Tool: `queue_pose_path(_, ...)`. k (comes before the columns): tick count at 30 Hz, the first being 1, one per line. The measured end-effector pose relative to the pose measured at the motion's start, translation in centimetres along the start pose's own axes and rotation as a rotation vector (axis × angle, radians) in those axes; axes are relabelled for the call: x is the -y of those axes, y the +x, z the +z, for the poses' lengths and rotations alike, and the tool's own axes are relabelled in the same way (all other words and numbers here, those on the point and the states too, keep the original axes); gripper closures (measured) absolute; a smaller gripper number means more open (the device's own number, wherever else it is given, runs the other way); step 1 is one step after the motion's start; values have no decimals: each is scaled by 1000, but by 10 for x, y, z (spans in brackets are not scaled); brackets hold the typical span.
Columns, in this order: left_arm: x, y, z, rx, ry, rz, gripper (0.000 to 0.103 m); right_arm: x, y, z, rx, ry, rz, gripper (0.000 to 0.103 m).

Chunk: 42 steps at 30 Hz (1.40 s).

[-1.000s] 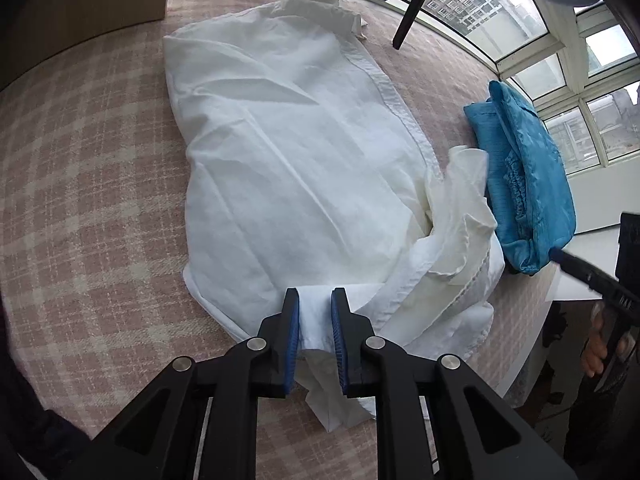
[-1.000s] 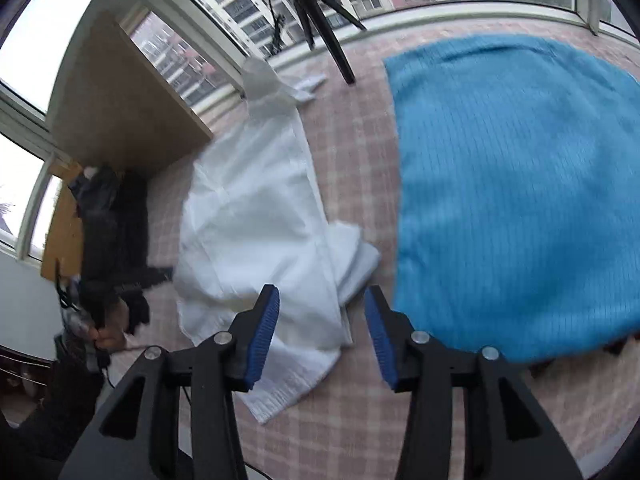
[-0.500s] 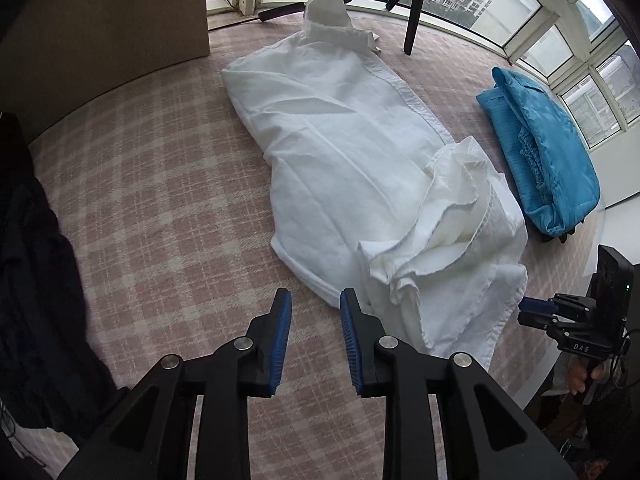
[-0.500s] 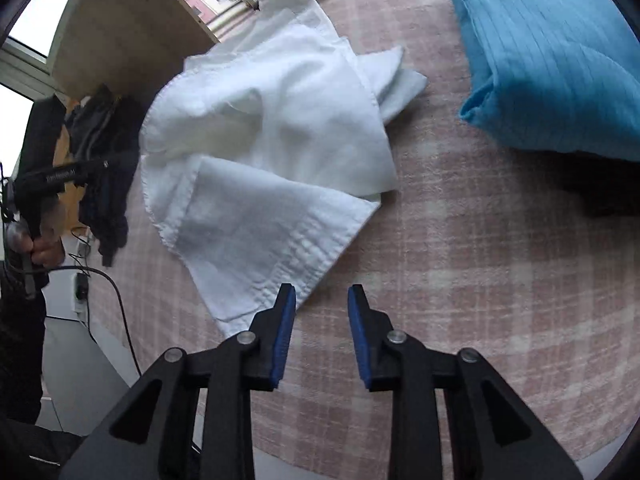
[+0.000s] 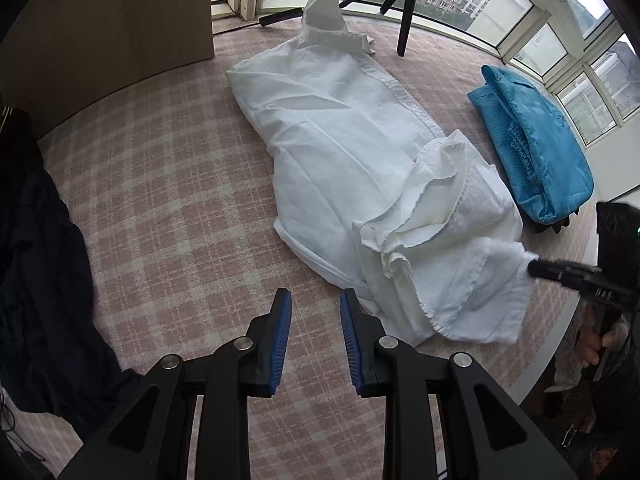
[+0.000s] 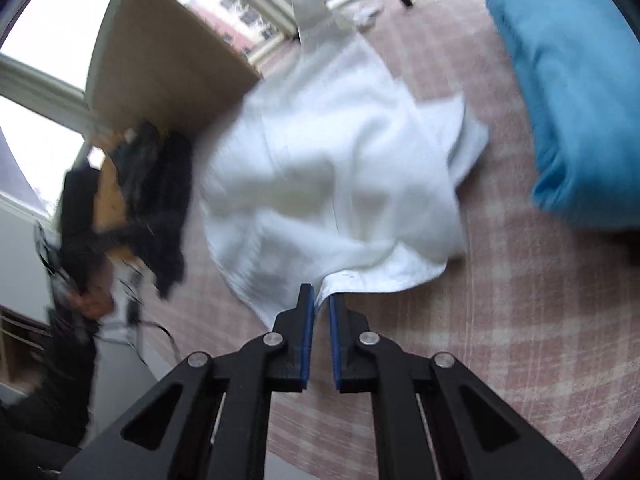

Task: Fold clothes

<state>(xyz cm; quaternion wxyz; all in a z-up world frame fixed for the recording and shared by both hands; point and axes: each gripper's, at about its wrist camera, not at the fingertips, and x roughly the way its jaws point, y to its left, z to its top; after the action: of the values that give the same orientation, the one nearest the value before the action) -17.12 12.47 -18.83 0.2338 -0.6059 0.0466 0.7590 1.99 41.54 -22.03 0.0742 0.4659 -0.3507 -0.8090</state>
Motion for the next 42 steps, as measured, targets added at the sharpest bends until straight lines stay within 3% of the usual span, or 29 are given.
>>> queue_pose_path(3,5,0,6,12,6,-11,79,10,-15,43,77,112,22,93)
queue_pose_path(6,12,5,13,20,18,-19,78,20,-4,89,63,207,2,86)
queue_pose_path(10,26,11,9,7,55,-73,78,-4,-14,113,68,43,-149,82)
queue_pose_path(11,29,13,7,-1,67,-89,78,-11,-17,112,65,1,-177,77)
queue_pose_path(15,43,23,8,-20,99,-161,78,-9,-49,92,42,-100,-242,76)
queue_pose_path(18,51,34,25,-22,100,-236,78,-14,-60,71,-30,-143,-154,76)
queue_pose_path(20,50,41,38,-17,86,-215,78,-24,-60,54,-113,-203,-102,76)
queue_pose_path(24,41,55,59,-17,29,-164,78,-48,-21,25,-294,-327,-18,76)
queue_pose_path(27,29,59,64,-14,-14,-161,78,-50,32,24,-378,-379,-75,76)
queue_pose_path(29,26,57,65,-5,-26,-164,78,-49,51,45,-319,-400,-164,76)
queue_pose_path(33,26,50,65,13,-22,-160,78,-44,48,116,-49,-393,-428,76)
queue_pose_path(36,34,49,59,-3,19,-158,77,-45,19,142,-11,-349,-362,76)
queue_pose_path(39,47,52,49,-38,69,-183,77,-58,-10,122,16,-428,-370,76)
queue_pose_path(42,69,61,36,-85,139,-195,77,-38,-19,91,-47,-379,-400,77)
